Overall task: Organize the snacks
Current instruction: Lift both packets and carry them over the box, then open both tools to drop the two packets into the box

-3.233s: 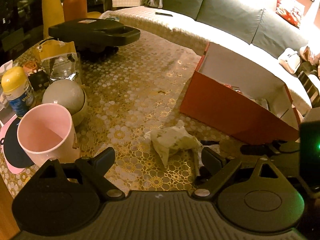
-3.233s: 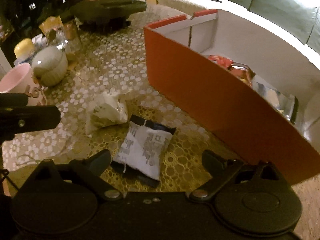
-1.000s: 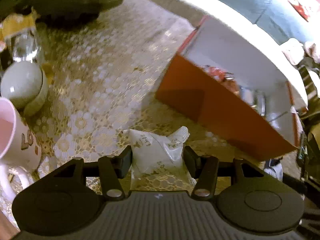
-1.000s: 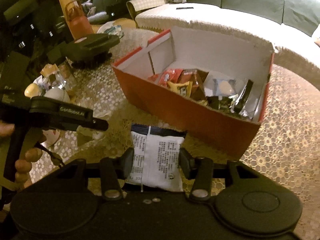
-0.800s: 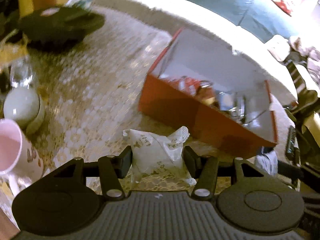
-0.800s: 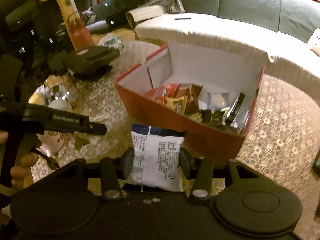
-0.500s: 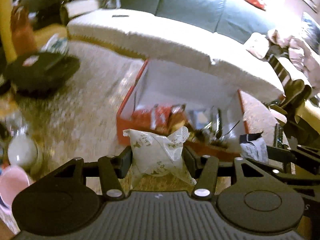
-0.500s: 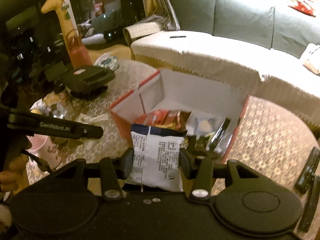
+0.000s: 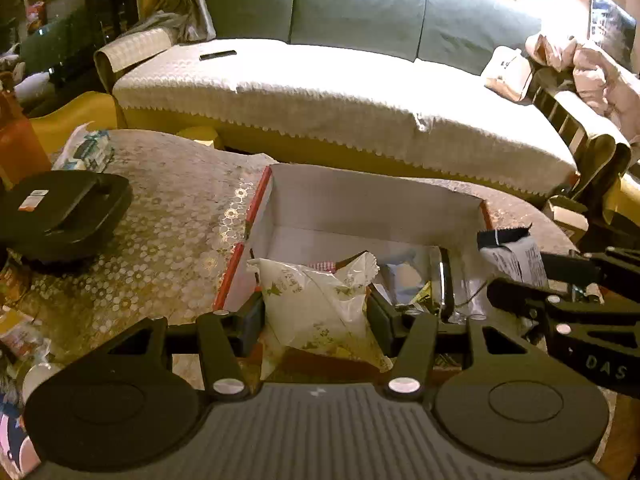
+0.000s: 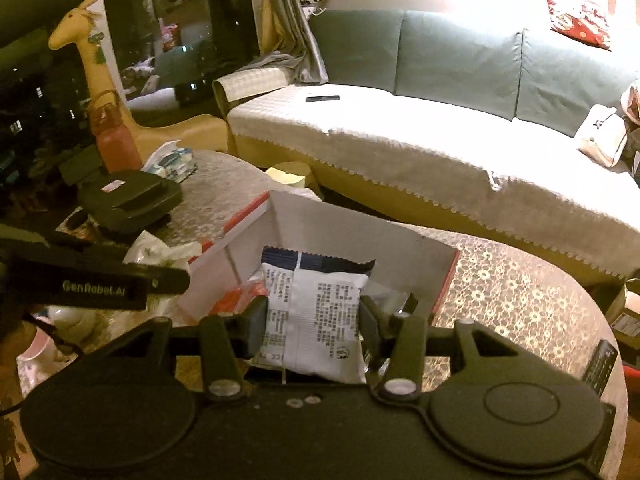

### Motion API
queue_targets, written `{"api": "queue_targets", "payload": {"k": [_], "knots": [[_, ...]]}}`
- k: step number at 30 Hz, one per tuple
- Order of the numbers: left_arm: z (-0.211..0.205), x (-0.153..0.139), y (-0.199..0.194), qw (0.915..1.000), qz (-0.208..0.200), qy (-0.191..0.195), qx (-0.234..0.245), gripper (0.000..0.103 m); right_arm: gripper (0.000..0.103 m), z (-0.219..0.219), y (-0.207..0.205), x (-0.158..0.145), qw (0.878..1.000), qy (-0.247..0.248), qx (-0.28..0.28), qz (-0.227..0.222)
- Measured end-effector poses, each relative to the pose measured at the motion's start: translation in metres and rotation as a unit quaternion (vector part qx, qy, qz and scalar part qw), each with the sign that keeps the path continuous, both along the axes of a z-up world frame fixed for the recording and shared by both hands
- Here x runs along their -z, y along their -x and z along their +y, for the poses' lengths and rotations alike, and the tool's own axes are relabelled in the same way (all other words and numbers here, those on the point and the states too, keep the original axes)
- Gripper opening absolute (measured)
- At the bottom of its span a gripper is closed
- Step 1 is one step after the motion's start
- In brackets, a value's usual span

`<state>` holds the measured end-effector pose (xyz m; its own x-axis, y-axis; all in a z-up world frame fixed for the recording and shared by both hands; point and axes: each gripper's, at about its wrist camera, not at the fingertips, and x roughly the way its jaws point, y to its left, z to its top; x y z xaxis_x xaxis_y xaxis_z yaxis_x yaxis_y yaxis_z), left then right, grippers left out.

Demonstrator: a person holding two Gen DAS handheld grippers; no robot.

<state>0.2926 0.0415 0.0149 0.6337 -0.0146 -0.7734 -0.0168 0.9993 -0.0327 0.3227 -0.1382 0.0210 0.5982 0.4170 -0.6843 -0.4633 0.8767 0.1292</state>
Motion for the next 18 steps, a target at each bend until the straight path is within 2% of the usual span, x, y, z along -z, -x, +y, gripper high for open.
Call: {"api": "queue_targets", "payload": {"k": [5, 11, 18], "knots": [[-0.002, 0.015, -0.024, 0.9998, 0.016, -0.01, 0.008, 0.055, 0.047, 0.005, -0.036, 0.023, 0.999, 0.03, 0.015, 0.015], [-0.006, 0.04, -0.05, 0.9987, 0.044, -0.022, 0.011, 0.055, 0.047, 0.011, -0.057, 0.049, 0.998, 0.055, 0.014, 0.033], [-0.01, 0.066, -0.061, 0.9968, 0.07, -0.032, 0.023, 0.055, 0.047, 0.021, -0.065, 0.075, 0.996, 0.074, 0.002, 0.052]]}}
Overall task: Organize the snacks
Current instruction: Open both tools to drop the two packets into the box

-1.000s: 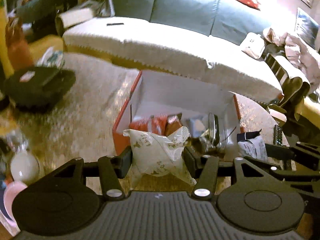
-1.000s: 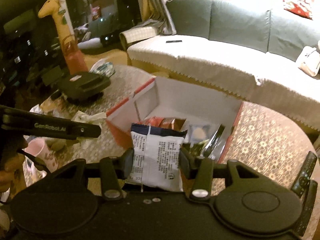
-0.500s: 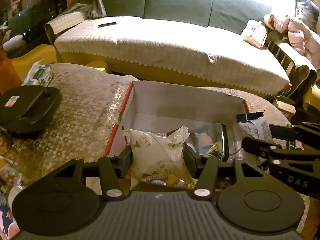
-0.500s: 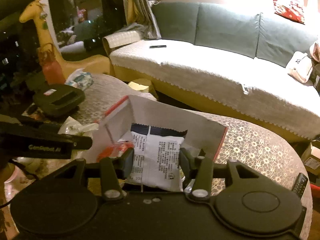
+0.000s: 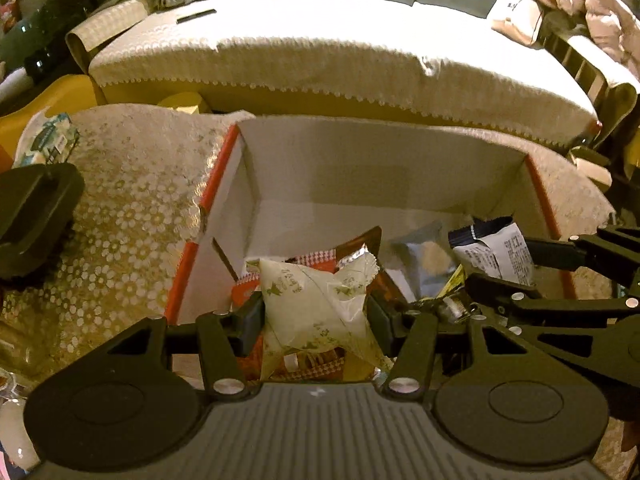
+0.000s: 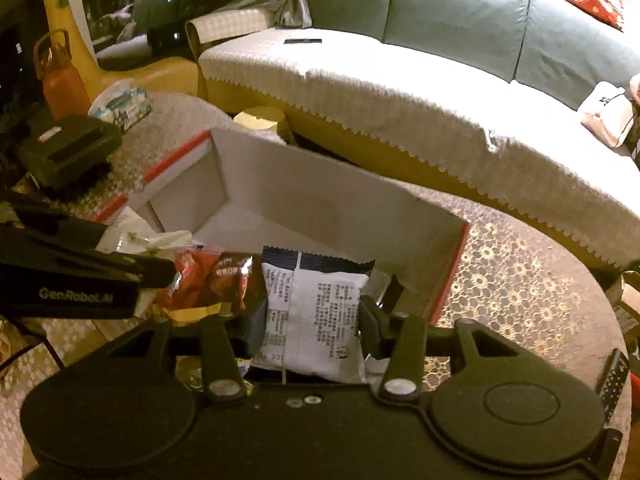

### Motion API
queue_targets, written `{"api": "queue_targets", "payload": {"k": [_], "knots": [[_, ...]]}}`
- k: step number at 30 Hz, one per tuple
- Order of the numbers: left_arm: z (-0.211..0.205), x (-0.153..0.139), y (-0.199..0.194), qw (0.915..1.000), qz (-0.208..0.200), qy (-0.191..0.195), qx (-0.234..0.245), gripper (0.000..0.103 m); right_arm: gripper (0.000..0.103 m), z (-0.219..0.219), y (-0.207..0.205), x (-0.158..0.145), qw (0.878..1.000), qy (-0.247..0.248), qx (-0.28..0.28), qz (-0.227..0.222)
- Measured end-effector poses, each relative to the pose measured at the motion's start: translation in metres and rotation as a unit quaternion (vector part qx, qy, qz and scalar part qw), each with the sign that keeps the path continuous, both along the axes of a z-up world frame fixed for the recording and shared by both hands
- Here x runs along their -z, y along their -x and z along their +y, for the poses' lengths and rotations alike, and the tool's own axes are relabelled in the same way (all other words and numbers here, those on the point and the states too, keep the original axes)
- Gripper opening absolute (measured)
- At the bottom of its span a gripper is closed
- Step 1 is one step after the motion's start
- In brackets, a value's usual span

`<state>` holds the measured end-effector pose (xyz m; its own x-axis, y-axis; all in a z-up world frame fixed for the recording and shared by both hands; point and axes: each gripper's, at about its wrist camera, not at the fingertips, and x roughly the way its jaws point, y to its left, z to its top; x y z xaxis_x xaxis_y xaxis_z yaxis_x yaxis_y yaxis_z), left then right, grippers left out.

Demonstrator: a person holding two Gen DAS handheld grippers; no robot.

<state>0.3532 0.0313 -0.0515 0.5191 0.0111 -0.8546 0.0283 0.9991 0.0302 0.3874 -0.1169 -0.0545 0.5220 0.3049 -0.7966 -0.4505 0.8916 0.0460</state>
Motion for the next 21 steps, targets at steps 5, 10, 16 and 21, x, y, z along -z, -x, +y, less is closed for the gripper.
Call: {"api": "queue_targets", "payload": {"k": [5, 10, 16, 21], "knots": [[-0.002, 0.014, -0.001, 0.9999, 0.013, -0.002, 0.002, 0.055, 0.047, 0.003, -0.002, 0.012, 1.0, 0.009, -0.003, 0.009], [-0.004, 0.021, -0.003, 0.9998, 0.018, -0.004, -0.001, 0.057, 0.047, 0.003, -0.002, 0.021, 1.0, 0.015, -0.002, 0.016], [-0.004, 0.02, -0.001, 0.9998, 0.017, 0.003, -0.008, 0.059, 0.048, -0.002, 0.001, 0.02, 1.0, 0.004, 0.009, 0.021], [-0.006, 0.013, 0.007, 0.9999, 0.013, 0.005, -0.008, 0.064, 0.049, -0.006, 0.006, 0.015, 1.0, -0.005, 0.012, 0.02]]}}
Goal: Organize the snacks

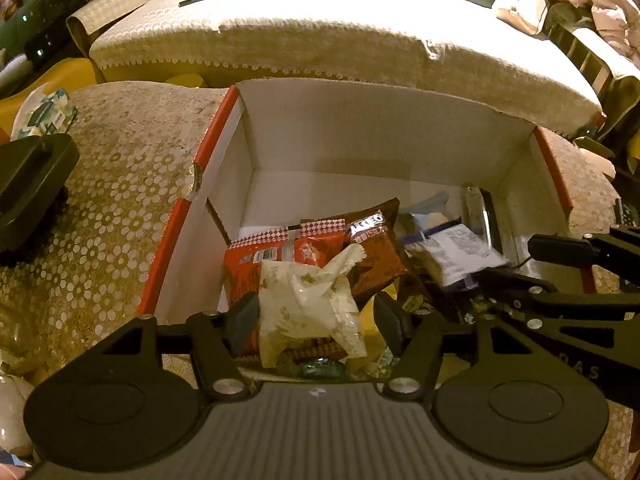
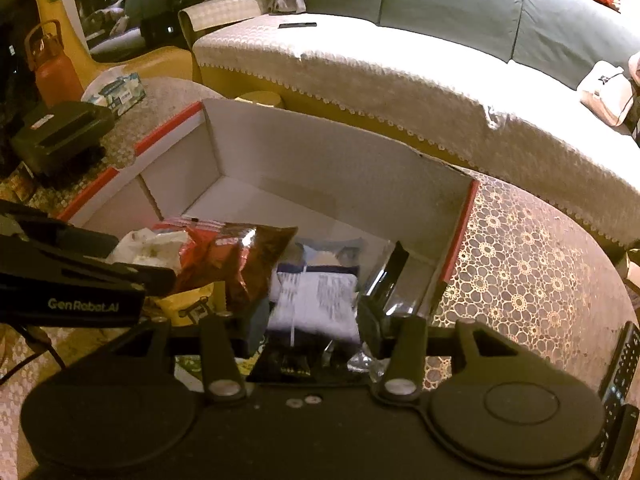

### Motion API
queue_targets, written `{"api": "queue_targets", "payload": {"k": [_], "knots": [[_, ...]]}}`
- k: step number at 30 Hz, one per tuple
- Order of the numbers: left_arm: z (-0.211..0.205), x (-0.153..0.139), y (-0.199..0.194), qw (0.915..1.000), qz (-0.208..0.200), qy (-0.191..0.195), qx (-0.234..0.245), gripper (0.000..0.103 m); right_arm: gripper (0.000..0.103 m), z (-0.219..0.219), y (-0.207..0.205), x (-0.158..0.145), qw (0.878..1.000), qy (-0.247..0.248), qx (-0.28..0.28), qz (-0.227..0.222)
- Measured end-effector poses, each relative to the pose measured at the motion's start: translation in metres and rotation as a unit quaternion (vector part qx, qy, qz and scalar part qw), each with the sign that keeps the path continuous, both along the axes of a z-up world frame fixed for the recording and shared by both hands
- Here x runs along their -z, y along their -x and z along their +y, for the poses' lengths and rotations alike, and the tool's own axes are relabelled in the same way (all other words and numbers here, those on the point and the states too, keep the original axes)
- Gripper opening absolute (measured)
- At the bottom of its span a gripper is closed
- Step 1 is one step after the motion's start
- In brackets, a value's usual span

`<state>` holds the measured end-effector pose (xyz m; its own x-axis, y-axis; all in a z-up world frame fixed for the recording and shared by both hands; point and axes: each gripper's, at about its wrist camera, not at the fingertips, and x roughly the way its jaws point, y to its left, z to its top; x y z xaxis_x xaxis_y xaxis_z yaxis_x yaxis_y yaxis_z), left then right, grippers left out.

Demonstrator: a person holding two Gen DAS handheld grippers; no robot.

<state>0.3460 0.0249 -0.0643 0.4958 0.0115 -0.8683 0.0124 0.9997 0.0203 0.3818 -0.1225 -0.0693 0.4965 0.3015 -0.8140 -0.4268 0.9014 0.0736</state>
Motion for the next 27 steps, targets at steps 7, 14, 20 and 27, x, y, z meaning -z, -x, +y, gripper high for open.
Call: {"api": "queue_targets", "payload": {"k": [7, 14, 20, 27], "knots": [[-0.006, -0.021, 0.018, 0.9997, -0.022, 0.01, 0.006, 0.074, 0.06, -0.015, 0.017, -0.021, 0.999, -0.032, 0.015, -0.006], [-0.004, -0.047, 0.041, 0.9985, -0.052, 0.017, 0.008, 0.082, 0.068, -0.03, 0.034, -0.043, 0.998, -0.056, 0.026, -0.018], [-0.007, -0.066, 0.064, 0.9963, -0.081, 0.024, 0.016, 0.083, 0.084, -0.039, 0.051, -0.058, 0.996, -0.078, 0.025, -0.031], [-0.012, -0.083, 0.095, 0.9929, -0.113, 0.028, 0.026, 0.088, 0.102, -0.051, 0.08, -0.078, 0.993, -0.101, 0.025, -0.057]]}}
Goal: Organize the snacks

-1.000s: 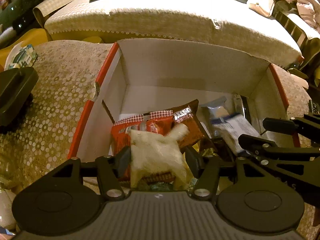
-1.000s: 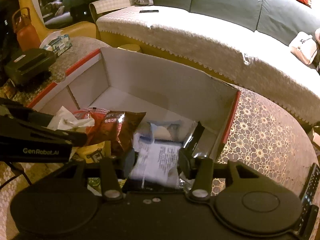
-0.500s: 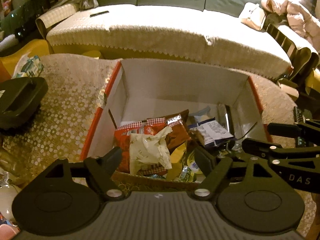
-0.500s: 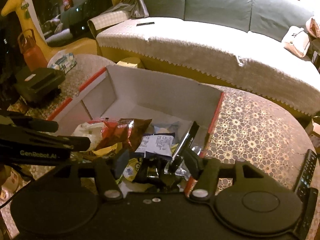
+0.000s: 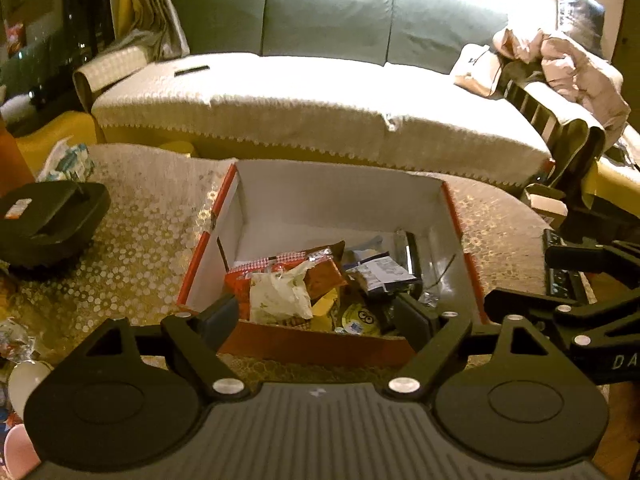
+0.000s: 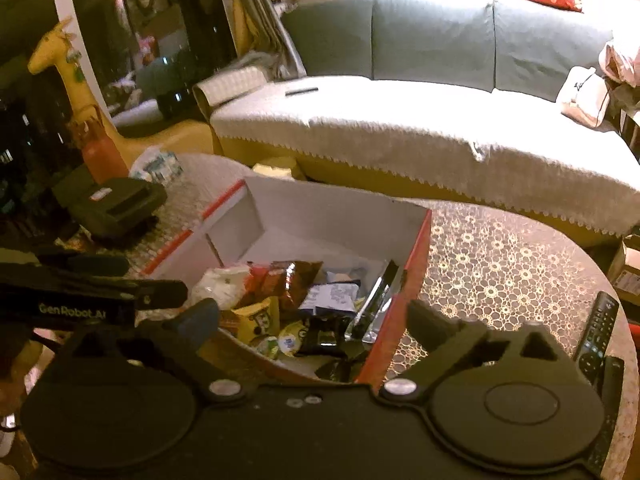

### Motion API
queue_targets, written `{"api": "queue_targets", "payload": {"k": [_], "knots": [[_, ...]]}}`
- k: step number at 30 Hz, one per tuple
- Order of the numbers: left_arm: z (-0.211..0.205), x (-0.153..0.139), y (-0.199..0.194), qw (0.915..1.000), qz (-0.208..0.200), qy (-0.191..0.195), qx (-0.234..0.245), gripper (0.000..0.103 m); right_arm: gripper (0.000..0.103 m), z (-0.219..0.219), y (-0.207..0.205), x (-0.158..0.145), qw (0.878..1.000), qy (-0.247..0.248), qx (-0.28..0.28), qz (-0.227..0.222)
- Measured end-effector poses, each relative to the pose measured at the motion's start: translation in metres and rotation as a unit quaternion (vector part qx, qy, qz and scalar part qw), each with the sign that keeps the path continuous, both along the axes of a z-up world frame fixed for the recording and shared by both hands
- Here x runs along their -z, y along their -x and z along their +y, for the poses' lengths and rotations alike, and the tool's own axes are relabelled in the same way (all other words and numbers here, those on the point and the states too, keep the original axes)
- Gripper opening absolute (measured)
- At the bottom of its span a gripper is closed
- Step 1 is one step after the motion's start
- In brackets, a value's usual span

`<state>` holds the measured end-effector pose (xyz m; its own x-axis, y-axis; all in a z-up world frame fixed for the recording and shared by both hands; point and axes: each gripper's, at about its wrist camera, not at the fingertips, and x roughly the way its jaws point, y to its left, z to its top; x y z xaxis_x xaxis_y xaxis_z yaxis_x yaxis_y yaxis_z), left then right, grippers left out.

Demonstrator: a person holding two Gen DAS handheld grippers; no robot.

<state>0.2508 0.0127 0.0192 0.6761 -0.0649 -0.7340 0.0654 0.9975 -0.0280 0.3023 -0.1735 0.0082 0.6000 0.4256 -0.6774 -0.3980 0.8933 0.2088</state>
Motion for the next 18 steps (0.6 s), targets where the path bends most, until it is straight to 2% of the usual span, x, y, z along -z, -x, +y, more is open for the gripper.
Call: {"api": "queue_targets", "payload": {"k": [3, 9, 18], "knots": [[-0.001, -0.007, 0.014, 0.9999, -0.015, 0.005, 0.0, 0.095, 0.103, -0.003, 0.017, -0.012, 1.0, 0.003, -0.003, -0.017], [-0.005, -0.02, 0.038, 0.9991, -0.04, 0.015, 0.001, 0.102, 0.103, -0.007, 0.038, -0.026, 0.999, -0.003, -0.002, -0.044], [-0.007, -0.032, 0.064, 0.9976, -0.065, 0.021, -0.008, 0.103, 0.103, -0.013, 0.066, -0.046, 0.997, -0.03, 0.014, -0.071]]}}
